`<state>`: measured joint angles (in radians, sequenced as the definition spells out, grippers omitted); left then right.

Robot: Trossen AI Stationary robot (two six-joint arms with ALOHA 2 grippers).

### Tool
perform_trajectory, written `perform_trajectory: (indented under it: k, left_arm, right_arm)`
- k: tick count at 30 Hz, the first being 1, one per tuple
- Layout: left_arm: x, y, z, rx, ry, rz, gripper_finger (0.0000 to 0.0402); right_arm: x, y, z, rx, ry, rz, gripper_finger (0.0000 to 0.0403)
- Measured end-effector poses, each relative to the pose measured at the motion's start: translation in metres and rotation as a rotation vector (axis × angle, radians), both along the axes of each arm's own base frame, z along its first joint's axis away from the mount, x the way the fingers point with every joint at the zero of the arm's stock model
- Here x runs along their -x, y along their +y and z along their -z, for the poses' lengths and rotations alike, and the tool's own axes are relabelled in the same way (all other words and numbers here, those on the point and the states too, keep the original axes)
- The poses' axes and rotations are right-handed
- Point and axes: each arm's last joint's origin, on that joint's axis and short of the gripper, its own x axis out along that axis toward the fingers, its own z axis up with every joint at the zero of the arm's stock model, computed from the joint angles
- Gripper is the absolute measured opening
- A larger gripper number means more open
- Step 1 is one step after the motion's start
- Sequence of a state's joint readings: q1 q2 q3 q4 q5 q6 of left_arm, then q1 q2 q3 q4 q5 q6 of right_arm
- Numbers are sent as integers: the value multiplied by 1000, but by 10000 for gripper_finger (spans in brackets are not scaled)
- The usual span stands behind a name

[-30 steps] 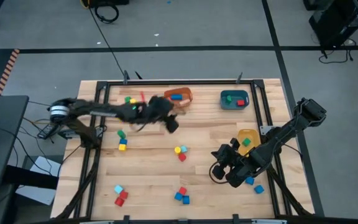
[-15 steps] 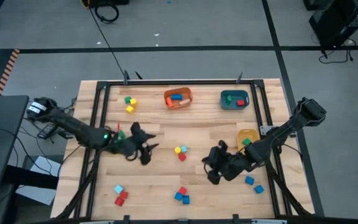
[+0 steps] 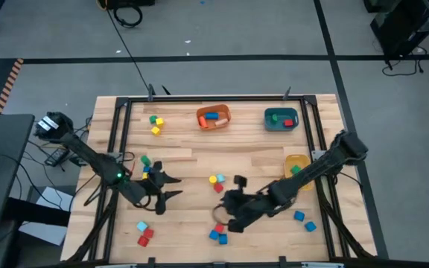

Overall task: Sort blocks by size
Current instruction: Put the red cube block into the yellow bin

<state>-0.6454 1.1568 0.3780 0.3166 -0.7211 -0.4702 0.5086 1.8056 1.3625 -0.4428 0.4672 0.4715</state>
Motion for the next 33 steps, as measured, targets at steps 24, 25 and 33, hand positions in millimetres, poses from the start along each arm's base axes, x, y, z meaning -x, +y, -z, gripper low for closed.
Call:
perform_trajectory:
  k: [24,25,33]
  left_arm:
    - [10,-4,8,17,-33,-18,195]
    - [10,-4,8,17,-34,-18,195]
    - [10,-4,8,17,-33,-18,195]
  right_arm:
    - [-59,49,59,197,470,-647,290]
    - [-59,49,60,195,468,-651,291]
    - [-62,46,60,183,462,-654,279]
